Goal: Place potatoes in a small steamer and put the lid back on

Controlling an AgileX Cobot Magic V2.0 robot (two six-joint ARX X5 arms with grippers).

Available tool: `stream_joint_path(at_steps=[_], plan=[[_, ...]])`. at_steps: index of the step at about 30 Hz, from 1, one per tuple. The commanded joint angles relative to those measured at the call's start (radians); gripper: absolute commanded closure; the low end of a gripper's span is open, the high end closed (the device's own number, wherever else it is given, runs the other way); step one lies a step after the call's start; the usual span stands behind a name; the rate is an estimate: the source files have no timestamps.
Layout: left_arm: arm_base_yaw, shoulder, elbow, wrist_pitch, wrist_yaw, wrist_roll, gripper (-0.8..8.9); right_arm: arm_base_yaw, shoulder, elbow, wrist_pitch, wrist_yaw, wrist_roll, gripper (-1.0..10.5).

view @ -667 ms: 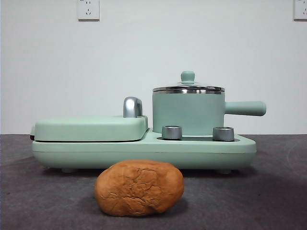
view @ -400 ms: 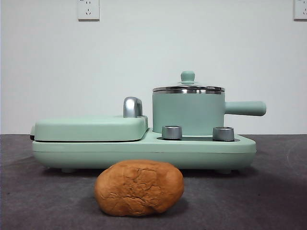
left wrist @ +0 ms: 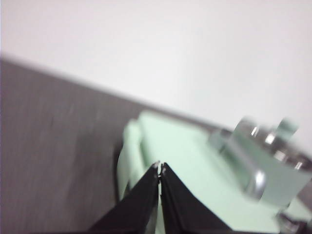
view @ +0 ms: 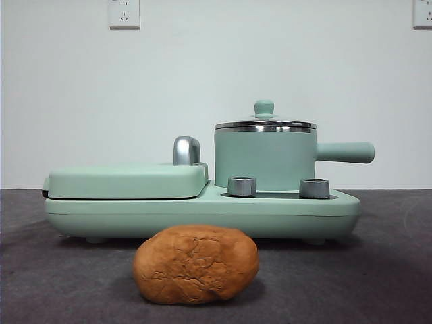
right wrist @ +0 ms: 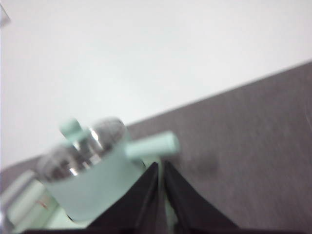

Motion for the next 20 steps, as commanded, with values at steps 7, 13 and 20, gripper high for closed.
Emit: stream_joint_path(at_steps=[7,13,20], plan=[[-0.002,0.190,0.221,-0.007,0.032,0.084,8.08,0.000,0.140,0.247,-0.138,-0.034,-0.138,9.3],[-0.002,0.423,0.432,-0.097,0.116,0.235,8.08,0.000,0.267,0.375,-0.256,-0.099,-0.321,9.3],[-0.027,0.704,0.676,-0.203,0.211,0.454,8.08,0.001,0.389,0.472,-0.361,-0.132,-0.558,9.3]])
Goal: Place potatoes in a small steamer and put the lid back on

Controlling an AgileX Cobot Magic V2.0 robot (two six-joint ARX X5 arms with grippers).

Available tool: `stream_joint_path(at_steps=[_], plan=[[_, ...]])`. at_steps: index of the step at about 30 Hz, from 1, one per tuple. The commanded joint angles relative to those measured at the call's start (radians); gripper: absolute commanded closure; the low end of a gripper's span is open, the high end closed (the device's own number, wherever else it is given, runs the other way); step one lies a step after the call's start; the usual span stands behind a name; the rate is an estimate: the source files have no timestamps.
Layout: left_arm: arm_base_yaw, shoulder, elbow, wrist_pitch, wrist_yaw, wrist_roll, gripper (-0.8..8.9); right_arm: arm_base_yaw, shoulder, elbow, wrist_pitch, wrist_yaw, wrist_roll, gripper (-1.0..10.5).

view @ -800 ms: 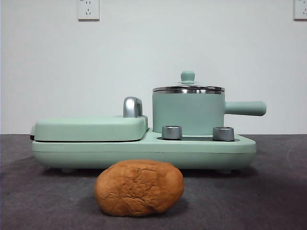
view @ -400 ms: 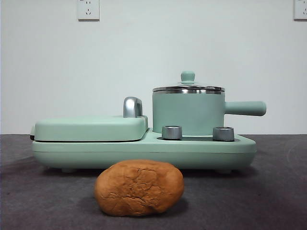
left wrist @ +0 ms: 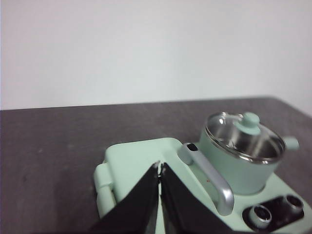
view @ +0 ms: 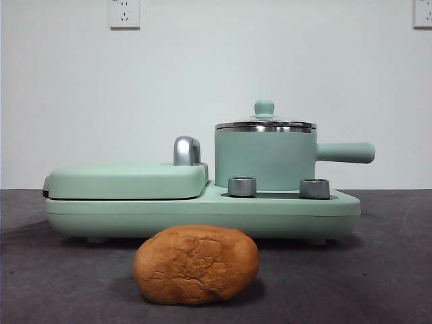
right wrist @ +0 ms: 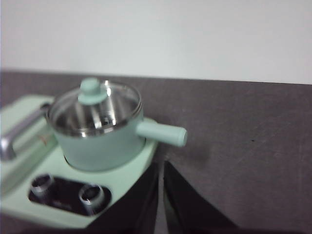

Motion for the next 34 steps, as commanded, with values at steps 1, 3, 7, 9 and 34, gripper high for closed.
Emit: stream_joint_path(at_steps=[1,3,7,9,34], plan=[[-0.023,0.097,0.080,-0.006,0.021,0.158,8.08,0.001,0.032,0.038,-0.021,-0.004,-0.151,9.3],[-0.050,0.160,0.126,-0.006,0.021,0.232,8.08,0.001,0.053,0.053,-0.040,-0.004,-0.194,9.3],[-0.109,0.270,0.201,-0.004,0.020,0.304,8.08,0.001,0.077,0.068,-0.055,-0.003,-0.233,9.3],[-0.138,0.323,0.238,-0.003,0.017,0.311,8.08,0.000,0.083,0.068,-0.053,-0.003,-0.237,9.3],[-0.373,0.777,0.586,0.107,-0.010,0.200,8.08,0.001,0.082,0.068,-0.053,-0.003,-0.236,9.3]])
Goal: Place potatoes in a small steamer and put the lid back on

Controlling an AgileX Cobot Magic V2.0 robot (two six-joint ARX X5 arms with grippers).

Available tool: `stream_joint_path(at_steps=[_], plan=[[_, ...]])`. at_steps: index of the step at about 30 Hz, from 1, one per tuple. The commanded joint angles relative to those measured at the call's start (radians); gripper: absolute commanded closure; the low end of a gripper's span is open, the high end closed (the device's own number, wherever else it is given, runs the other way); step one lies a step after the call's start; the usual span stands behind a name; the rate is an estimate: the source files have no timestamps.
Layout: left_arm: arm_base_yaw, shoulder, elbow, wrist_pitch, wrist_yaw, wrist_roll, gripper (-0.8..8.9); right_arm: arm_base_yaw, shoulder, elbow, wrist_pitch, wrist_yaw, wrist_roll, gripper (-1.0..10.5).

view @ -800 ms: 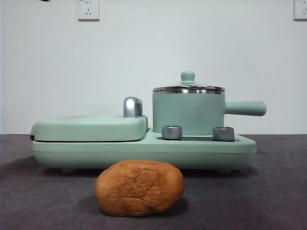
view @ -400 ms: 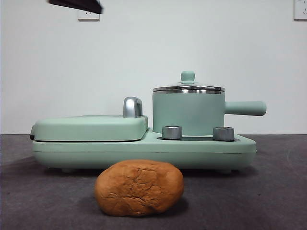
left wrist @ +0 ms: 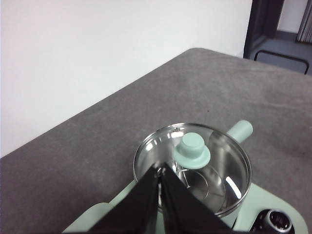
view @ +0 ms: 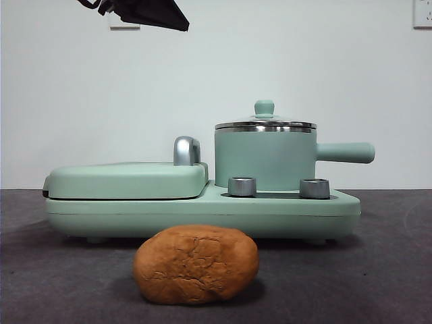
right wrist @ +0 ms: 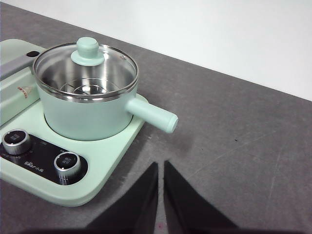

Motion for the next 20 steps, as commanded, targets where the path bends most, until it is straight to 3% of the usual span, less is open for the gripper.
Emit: stream_joint_path(at_steps=[1,3,6,8,11,20], plan=[[-0.004,-0.023,0.032,-0.016,0.002,-0.037,8.08,0.001,0.002,0.018,0.007,-0.003,-0.005,9.3],[-0.004,-0.042,0.032,-0.031,0.002,-0.033,7.90,0.000,0.002,0.019,0.007,-0.003,-0.005,9.3],[-0.003,-0.063,0.032,-0.032,0.002,-0.030,5.53,0.001,0.002,0.020,0.007,-0.004,-0.005,8.8],[-0.003,-0.071,0.032,-0.037,0.002,-0.029,4.36,0.001,0.002,0.020,0.007,-0.003,-0.005,7.4],[-0.004,-0.073,0.032,-0.046,0.002,-0.030,4.37,0.001,0.002,0.020,0.007,-0.003,-0.005,6.7],[-0.006,-0.072,0.032,-0.138,-0.002,-0.029,4.41,0.002,0.002,0.020,0.007,-0.003,0.008,6.7]])
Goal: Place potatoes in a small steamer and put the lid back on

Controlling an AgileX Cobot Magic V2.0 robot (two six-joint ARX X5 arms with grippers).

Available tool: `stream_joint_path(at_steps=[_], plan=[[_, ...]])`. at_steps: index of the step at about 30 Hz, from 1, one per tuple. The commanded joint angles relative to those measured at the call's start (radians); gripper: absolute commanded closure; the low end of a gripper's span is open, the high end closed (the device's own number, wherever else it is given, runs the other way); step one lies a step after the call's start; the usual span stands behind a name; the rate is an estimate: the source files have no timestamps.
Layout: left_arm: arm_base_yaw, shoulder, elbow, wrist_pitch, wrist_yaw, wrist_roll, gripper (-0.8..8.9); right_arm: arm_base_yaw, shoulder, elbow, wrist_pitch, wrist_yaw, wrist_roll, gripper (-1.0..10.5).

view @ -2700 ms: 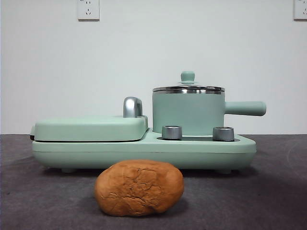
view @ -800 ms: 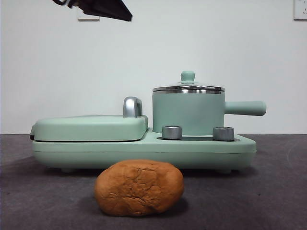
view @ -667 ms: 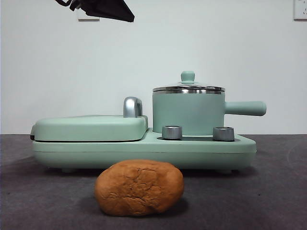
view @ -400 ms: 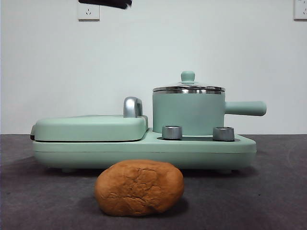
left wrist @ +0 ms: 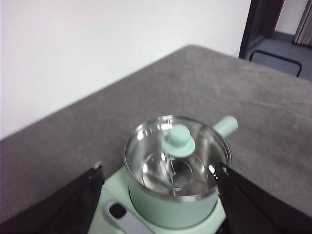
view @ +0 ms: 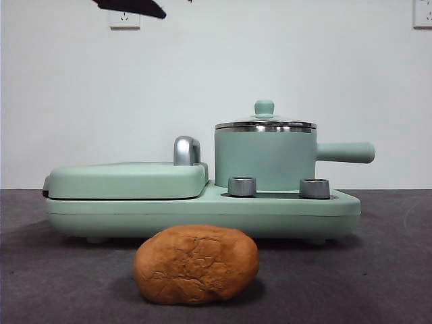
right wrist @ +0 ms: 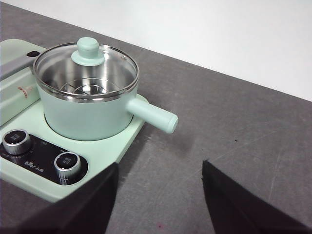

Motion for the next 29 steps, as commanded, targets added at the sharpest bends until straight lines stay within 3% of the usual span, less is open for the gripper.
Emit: stream_joint_path(at_steps=[1,5,9,18,29], plan=[[-0.009,0.008,0.023,-0.004,-0.003,-0.005,4.41,0.002,0.002,0.020,0.007,-0.003,0.014,6.7],[-0.031,0.014,0.023,0.008,-0.010,-0.004,4.57,0.002,0.003,0.020,0.007,-0.003,0.021,6.7],[-0.074,0.055,0.023,0.051,-0.029,0.034,5.37,0.002,0.003,0.020,0.008,-0.002,0.021,6.7],[-0.122,0.210,0.052,0.200,-0.029,0.043,5.34,0.002,0.003,0.020,0.008,-0.003,0.021,6.7],[-0.146,0.415,0.178,0.210,-0.029,0.037,5.32,0.010,0.003,0.020,0.007,-0.002,0.021,6.7]])
